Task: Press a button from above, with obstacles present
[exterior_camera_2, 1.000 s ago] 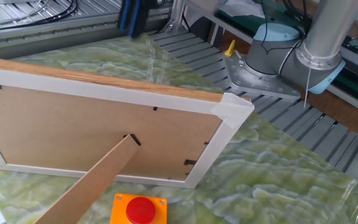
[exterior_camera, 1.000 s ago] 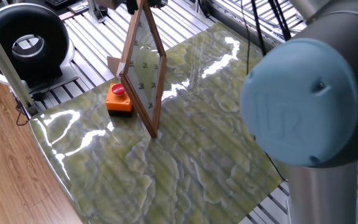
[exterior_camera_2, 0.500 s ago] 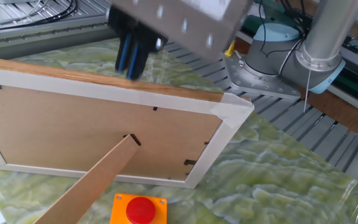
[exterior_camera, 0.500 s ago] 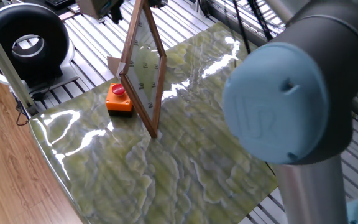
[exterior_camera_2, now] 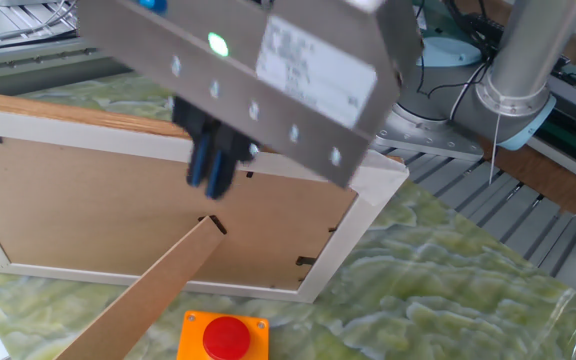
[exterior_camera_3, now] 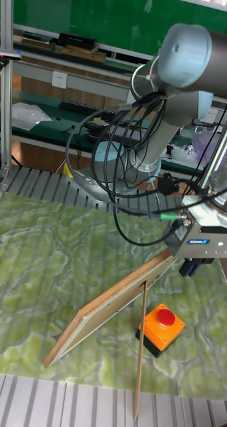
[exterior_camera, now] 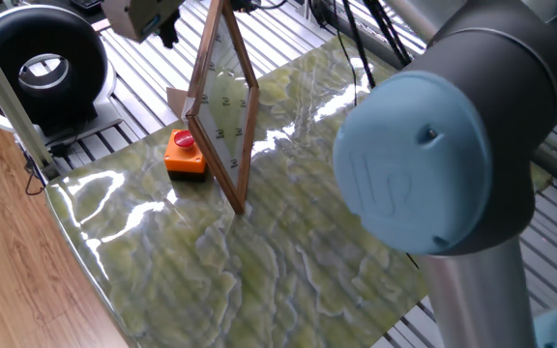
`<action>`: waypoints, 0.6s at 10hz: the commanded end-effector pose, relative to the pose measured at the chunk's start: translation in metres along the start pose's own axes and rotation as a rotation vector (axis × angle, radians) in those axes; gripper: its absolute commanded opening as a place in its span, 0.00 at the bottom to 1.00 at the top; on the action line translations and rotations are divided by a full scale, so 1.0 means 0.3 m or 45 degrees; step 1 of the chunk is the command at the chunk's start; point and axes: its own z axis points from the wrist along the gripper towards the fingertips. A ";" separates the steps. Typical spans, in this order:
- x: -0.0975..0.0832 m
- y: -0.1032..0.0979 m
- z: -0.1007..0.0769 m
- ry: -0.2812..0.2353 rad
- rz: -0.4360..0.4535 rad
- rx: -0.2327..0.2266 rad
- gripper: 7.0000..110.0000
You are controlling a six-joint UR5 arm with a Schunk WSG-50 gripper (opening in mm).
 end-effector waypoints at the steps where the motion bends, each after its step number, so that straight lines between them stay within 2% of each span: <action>1: 0.002 -0.001 0.038 0.025 -0.010 0.003 0.00; 4: -0.015 0.055 0.043 0.005 -0.049 -0.079 0.00; 6: -0.020 0.038 0.052 0.010 -0.030 -0.043 0.00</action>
